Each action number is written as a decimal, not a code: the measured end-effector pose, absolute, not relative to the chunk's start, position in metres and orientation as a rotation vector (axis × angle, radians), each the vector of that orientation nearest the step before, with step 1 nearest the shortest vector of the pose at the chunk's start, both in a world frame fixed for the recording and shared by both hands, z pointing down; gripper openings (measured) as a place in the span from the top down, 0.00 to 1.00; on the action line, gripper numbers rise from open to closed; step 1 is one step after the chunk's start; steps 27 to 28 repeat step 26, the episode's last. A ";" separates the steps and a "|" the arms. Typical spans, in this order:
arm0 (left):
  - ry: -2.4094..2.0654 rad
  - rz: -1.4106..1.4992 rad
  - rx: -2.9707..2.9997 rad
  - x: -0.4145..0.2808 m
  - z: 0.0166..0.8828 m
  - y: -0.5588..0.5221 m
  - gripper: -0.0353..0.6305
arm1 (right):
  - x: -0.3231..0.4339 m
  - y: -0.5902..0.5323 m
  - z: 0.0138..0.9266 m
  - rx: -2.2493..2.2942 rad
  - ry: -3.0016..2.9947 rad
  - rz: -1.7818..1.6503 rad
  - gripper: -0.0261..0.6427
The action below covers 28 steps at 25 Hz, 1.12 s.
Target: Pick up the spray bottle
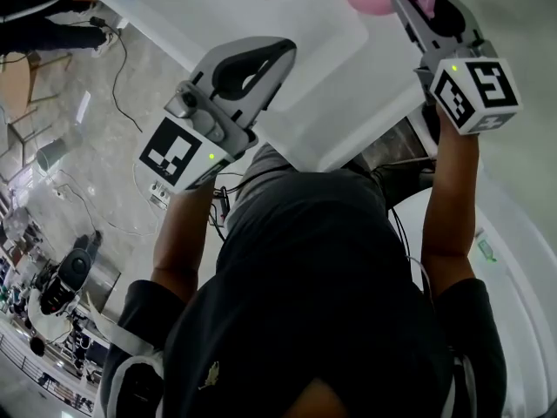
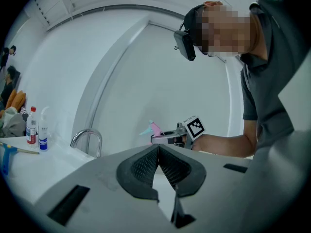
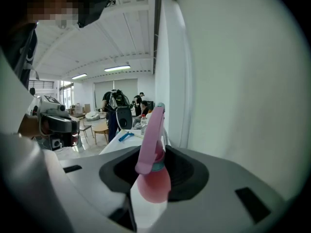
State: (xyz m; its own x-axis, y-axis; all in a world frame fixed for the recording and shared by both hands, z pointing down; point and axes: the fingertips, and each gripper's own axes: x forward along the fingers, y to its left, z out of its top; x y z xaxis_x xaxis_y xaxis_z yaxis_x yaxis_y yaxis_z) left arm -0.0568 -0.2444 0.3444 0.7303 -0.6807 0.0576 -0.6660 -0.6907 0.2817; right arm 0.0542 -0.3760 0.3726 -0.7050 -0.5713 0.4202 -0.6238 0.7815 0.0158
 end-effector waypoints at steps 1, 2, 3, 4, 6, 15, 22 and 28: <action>-1.053 -0.076 2.657 -0.056 0.341 -0.242 0.94 | 0.056 -0.370 0.361 0.910 -2.582 0.164 0.75; -1.048 -0.078 2.663 -0.054 0.335 -0.239 0.94 | 0.057 -0.363 0.348 0.912 -2.598 0.148 0.75; -1.042 -0.079 2.669 -0.051 0.328 -0.237 0.94 | 0.059 -0.357 0.334 0.911 -2.616 0.131 0.75; -1.036 -0.080 2.676 -0.049 0.322 -0.235 0.94 | 0.060 -0.351 0.320 0.907 -2.634 0.113 0.75; -1.026 -0.077 2.689 -0.046 0.314 -0.232 0.94 | 0.062 -0.341 0.301 0.900 -2.657 0.088 0.75; -1.012 -0.064 2.738 -0.048 0.307 -0.234 0.94 | 0.074 -0.314 0.274 0.948 -2.649 0.047 0.75; -1.044 -0.075 2.766 -0.057 0.302 -0.218 0.94 | 0.083 -0.285 0.267 0.993 -2.622 0.033 0.75; -1.043 -0.070 2.792 -0.050 0.300 -0.208 0.94 | 0.098 -0.271 0.267 1.015 -2.605 0.037 0.75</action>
